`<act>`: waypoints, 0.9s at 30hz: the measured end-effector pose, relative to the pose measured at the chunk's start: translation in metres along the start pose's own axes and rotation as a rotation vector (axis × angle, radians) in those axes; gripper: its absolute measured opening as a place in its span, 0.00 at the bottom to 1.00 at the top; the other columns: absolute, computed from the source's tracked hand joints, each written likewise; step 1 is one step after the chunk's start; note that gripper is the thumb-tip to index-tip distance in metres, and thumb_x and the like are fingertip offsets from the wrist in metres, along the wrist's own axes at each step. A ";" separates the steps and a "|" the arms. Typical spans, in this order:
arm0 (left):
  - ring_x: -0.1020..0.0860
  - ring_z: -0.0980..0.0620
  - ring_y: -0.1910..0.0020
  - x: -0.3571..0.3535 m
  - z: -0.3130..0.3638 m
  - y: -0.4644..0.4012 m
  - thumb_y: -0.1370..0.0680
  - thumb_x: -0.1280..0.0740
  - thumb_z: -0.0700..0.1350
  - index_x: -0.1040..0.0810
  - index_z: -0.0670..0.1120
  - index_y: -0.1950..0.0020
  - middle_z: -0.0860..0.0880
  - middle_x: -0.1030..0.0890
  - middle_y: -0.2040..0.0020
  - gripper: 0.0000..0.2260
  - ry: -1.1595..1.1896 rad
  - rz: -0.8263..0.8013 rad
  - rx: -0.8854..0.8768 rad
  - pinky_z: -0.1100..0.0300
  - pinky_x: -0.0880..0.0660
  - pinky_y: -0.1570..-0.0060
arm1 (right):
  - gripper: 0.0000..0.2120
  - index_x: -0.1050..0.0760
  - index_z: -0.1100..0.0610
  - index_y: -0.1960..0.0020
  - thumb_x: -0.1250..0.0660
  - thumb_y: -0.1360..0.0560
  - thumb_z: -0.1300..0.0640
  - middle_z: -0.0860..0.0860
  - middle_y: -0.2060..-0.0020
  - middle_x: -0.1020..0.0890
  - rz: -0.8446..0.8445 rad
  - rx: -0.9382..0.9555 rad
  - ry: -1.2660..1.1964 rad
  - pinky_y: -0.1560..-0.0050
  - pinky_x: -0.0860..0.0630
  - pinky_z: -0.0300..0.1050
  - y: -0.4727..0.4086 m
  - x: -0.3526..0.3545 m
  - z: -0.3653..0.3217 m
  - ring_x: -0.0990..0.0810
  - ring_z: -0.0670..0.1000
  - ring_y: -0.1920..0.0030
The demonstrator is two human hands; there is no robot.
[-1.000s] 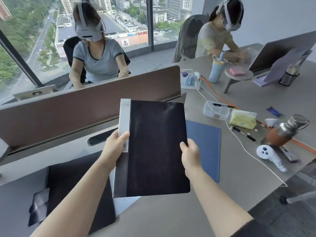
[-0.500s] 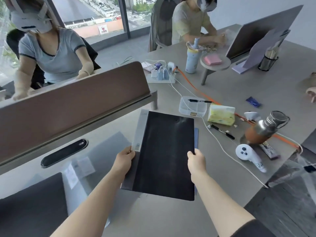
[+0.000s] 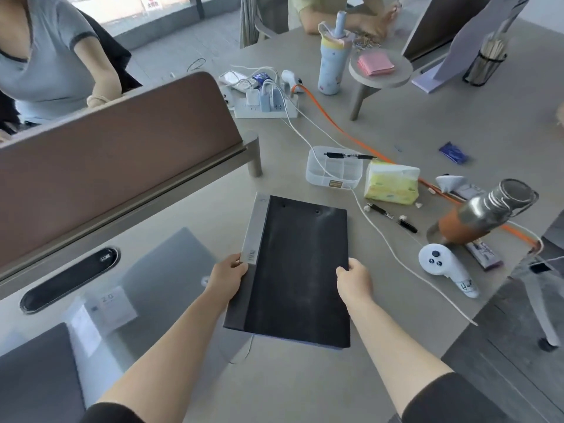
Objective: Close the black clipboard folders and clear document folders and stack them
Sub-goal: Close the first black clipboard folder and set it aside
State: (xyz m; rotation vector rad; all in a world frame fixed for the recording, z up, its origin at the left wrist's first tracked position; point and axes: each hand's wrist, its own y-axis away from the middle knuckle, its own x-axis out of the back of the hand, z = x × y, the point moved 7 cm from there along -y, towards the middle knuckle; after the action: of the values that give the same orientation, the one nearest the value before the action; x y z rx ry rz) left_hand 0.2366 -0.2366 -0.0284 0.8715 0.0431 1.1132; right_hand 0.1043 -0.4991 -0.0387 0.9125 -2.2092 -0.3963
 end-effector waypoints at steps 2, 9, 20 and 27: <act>0.20 0.52 0.53 -0.005 0.004 -0.001 0.20 0.39 0.41 0.22 0.51 0.35 0.49 0.16 0.45 0.15 0.003 0.008 -0.015 0.65 0.29 0.60 | 0.09 0.24 0.54 0.54 0.41 0.26 0.62 0.52 0.62 0.21 0.028 0.001 0.062 0.68 0.34 0.43 -0.005 0.001 0.004 0.27 0.54 0.65; 0.20 0.44 0.55 -0.012 0.005 -0.005 0.24 0.39 0.38 0.18 0.49 0.52 0.46 0.16 0.56 0.12 -0.117 0.049 -0.075 0.56 0.28 0.59 | 0.11 0.23 0.59 0.51 0.40 0.30 0.59 0.56 0.49 0.22 0.108 -0.049 0.228 0.61 0.29 0.45 -0.011 0.000 0.007 0.21 0.60 0.58; 0.19 0.45 0.52 -0.012 -0.002 -0.003 0.24 0.38 0.41 0.18 0.47 0.48 0.47 0.16 0.54 0.10 -0.129 0.052 -0.044 0.52 0.24 0.53 | 0.15 0.24 0.61 0.50 0.42 0.34 0.64 0.60 0.47 0.20 0.141 -0.086 0.268 0.59 0.26 0.48 -0.014 -0.003 0.013 0.21 0.62 0.54; 0.18 0.51 0.52 -0.033 -0.024 0.010 0.26 0.30 0.44 0.21 0.49 0.49 0.51 0.17 0.52 0.07 -0.079 -0.019 -0.003 0.54 0.21 0.49 | 0.21 0.26 0.62 0.36 0.41 0.28 0.65 0.59 0.38 0.27 0.200 -0.053 0.391 0.53 0.29 0.48 -0.012 0.017 0.012 0.26 0.63 0.43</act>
State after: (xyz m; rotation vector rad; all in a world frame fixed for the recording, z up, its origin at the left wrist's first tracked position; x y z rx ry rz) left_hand 0.2028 -0.2468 -0.0507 0.9096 -0.0154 1.0604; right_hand 0.0934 -0.5191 -0.0450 0.6663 -1.8971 -0.1637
